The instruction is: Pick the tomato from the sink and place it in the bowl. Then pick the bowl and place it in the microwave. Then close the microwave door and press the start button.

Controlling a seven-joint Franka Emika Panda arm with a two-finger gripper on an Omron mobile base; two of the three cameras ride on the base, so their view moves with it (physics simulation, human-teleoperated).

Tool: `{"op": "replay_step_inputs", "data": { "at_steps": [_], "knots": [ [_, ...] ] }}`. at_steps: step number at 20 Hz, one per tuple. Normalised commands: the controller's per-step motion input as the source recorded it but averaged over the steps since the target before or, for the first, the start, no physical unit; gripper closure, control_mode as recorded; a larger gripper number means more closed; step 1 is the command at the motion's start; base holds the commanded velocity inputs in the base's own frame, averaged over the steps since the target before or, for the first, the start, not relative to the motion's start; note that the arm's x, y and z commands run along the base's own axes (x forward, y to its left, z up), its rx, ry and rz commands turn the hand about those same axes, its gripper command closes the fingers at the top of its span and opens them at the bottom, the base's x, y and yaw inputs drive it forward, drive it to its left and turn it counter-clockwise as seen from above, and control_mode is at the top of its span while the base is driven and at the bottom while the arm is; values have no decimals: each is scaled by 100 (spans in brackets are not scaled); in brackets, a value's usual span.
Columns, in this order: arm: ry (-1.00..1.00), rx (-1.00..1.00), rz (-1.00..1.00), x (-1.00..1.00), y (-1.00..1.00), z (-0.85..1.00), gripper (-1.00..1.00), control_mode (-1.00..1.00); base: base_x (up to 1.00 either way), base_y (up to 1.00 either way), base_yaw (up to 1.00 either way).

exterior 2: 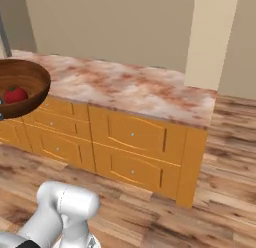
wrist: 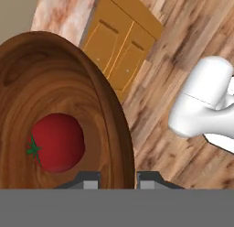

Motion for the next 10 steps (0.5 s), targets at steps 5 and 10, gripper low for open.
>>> {"op": "replay_step_inputs", "data": {
  "at_steps": [5,10],
  "knots": [
    [0,0,0,0,0,0,100,100,-9,-33,-72],
    [0,0,0,0,0,0,100,100,-6,-45,-69]
  ]
}}
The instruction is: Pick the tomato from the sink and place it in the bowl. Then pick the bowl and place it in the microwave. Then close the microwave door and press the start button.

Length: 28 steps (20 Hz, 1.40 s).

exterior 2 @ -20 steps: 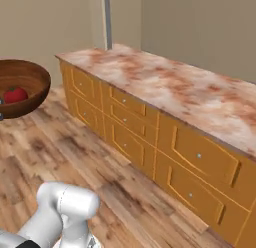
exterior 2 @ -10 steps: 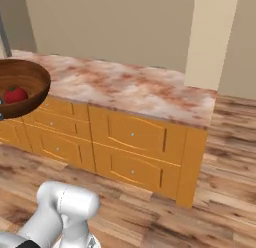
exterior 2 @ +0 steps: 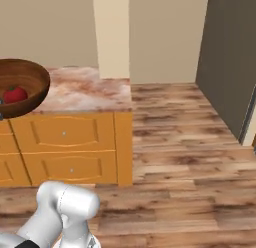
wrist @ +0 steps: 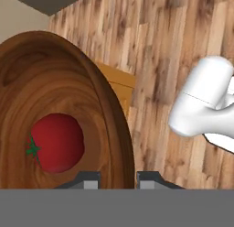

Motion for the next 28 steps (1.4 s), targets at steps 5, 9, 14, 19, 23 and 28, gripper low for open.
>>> {"op": "replay_step_inputs", "data": {
  "at_steps": [5,9,14,19,23,28],
  "knots": [
    [0,0,0,0,0,0,100,100,0,-47,-68],
    [0,0,0,0,0,0,100,100,0,-47,-68],
    [0,0,0,0,0,0,100,100,0,-43,-68],
    [0,0,0,0,0,0,100,100,0,-35,-67],
    [0,0,0,0,0,0,100,100,0,-37,-68],
    [0,0,0,0,0,0,100,100,5,-44,-65]
  ]
}}
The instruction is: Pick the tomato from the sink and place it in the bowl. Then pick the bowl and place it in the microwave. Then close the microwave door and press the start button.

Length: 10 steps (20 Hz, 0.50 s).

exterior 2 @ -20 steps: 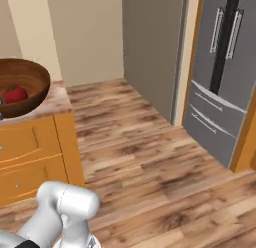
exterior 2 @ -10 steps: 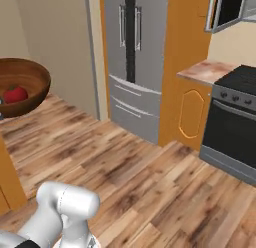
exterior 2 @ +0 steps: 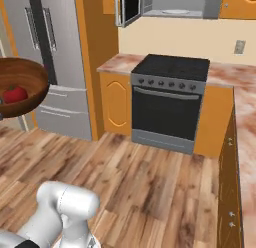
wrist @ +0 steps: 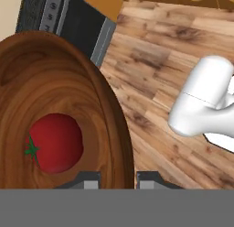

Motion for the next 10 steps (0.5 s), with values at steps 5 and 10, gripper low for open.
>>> {"op": "replay_step_inputs", "data": {
  "at_steps": [5,10],
  "knots": [
    [0,0,0,0,0,0,100,100,13,-51,-47],
    [0,0,0,0,0,0,100,100,48,-53,-17]
  ]
}}
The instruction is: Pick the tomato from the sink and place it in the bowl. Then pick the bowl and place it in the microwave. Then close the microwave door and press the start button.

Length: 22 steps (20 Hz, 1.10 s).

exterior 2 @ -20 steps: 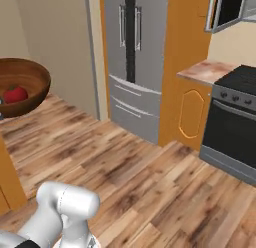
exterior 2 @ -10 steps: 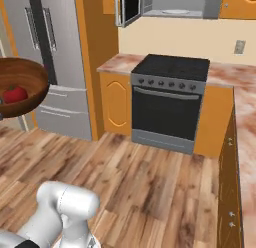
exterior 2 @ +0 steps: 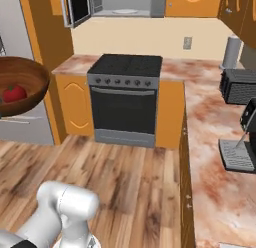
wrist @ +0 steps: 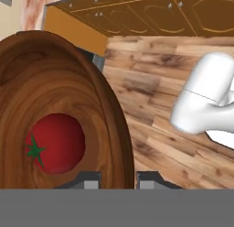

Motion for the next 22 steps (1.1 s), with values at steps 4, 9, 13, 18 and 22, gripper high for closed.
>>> {"op": "replay_step_inputs", "data": {
  "at_steps": [4,9,13,18,22],
  "knots": [
    [0,0,0,0,0,0,100,100,56,-61,-2],
    [0,0,0,0,0,0,100,100,53,-46,-33],
    [0,0,0,0,0,0,100,100,99,-3,-40],
    [0,0,0,0,0,0,100,100,93,29,-18],
    [0,0,0,0,0,0,100,100,91,41,0]
  ]
}}
